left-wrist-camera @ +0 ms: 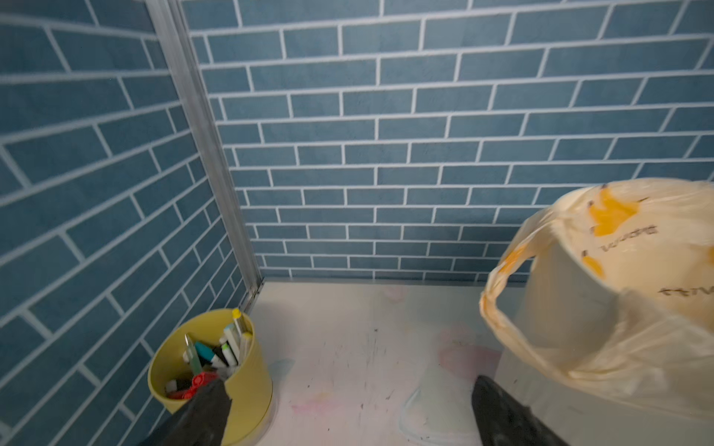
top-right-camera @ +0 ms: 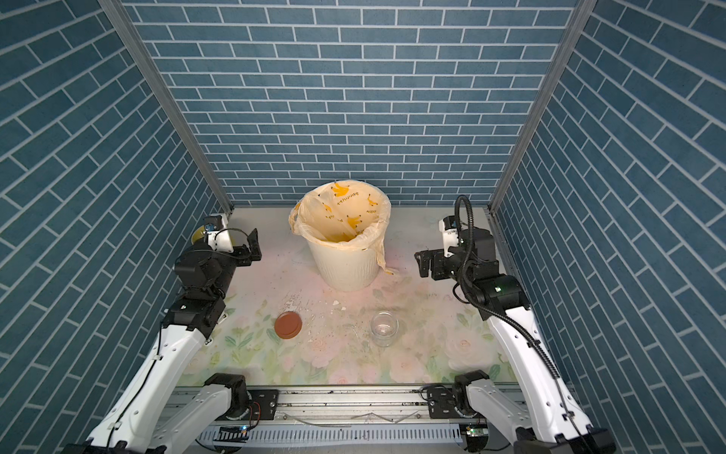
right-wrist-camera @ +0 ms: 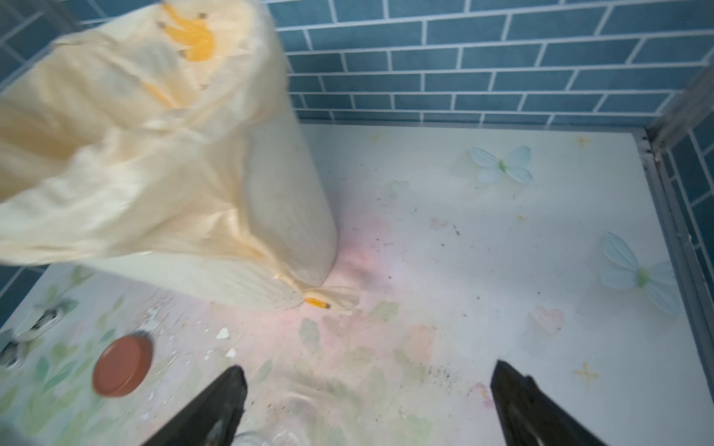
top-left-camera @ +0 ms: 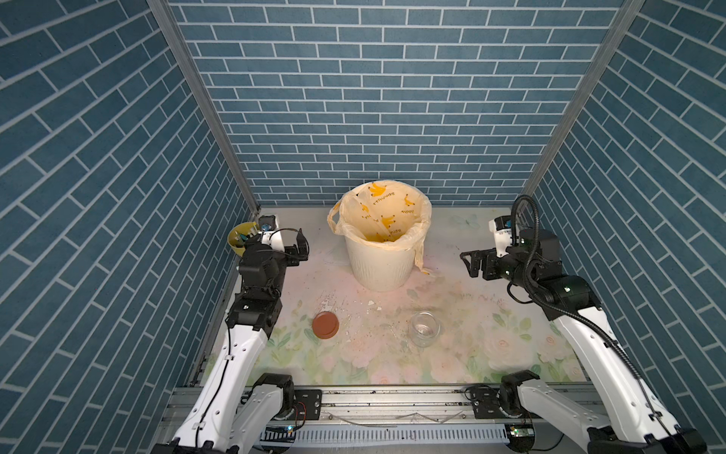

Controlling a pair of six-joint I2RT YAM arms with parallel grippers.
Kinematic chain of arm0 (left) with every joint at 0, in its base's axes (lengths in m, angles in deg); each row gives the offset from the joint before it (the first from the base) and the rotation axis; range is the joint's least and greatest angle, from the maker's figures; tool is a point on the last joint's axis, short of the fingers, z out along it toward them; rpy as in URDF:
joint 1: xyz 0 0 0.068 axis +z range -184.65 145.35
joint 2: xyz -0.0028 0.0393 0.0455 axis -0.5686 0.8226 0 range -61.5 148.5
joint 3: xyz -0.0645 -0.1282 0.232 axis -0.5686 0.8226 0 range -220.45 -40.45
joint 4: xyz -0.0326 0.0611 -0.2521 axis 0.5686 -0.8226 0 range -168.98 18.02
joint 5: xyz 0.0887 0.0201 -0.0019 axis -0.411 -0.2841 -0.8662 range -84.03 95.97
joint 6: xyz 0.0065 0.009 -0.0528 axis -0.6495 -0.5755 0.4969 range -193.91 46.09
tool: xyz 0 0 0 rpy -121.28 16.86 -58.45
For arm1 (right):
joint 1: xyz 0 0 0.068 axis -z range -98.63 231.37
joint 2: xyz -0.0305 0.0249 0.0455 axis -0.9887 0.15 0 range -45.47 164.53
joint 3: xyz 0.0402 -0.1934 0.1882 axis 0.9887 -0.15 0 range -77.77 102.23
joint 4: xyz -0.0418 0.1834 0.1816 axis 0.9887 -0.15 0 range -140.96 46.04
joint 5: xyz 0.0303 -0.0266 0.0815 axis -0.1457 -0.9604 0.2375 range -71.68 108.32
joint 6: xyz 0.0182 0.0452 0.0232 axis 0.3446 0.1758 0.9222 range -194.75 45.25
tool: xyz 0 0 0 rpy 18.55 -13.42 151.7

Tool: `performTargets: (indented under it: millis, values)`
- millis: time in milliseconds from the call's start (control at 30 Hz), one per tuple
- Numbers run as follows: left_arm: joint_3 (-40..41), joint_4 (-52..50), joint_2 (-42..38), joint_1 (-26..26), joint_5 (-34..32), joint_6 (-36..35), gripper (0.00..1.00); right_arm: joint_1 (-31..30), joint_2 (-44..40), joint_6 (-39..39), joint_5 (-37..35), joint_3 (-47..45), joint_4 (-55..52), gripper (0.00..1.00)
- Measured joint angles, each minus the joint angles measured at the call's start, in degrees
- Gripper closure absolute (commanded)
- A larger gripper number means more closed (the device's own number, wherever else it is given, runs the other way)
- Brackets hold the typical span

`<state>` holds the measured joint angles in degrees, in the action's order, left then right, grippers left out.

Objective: Empty moldy tea leaves from jars
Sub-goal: Reset both arms

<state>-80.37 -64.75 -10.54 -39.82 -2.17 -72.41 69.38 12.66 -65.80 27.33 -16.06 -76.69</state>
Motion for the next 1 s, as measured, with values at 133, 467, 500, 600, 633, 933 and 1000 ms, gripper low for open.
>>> performTargets:
  millis: [133,467,500,600,633,933,1000]
  values:
    - [9.16,6.99,3.78,0.28,-2.67,2.73,0.01,9.68,2.97,0.00,-0.15,-10.88,12.46,0.01]
    - [13.07,17.73,12.79,0.26,-5.18,1.90,0.01,18.80,14.38,-0.33,-4.42,-36.15,48.61,0.01]
    - [14.10,18.32,13.22,-0.02,-5.40,1.70,0.01,18.82,15.58,-0.48,-4.90,-37.73,51.98,0.01]
    - [18.21,20.59,14.10,-1.73,-6.45,0.66,0.01,18.93,18.53,-0.87,-6.21,-39.45,58.29,0.01]
    - [19.52,21.62,14.49,-2.47,-6.88,0.24,0.01,19.04,19.28,-0.90,-6.34,-39.36,59.89,0.01]
    - [22.56,38.97,28.50,-4.50,-10.91,-5.99,0.01,18.18,29.44,-1.79,-4.83,-39.43,75.89,0.01]
    - [22.49,42.73,32.63,-4.35,-11.08,-7.26,0.01,17.35,29.46,-2.01,-5.60,-39.36,76.87,0.01]
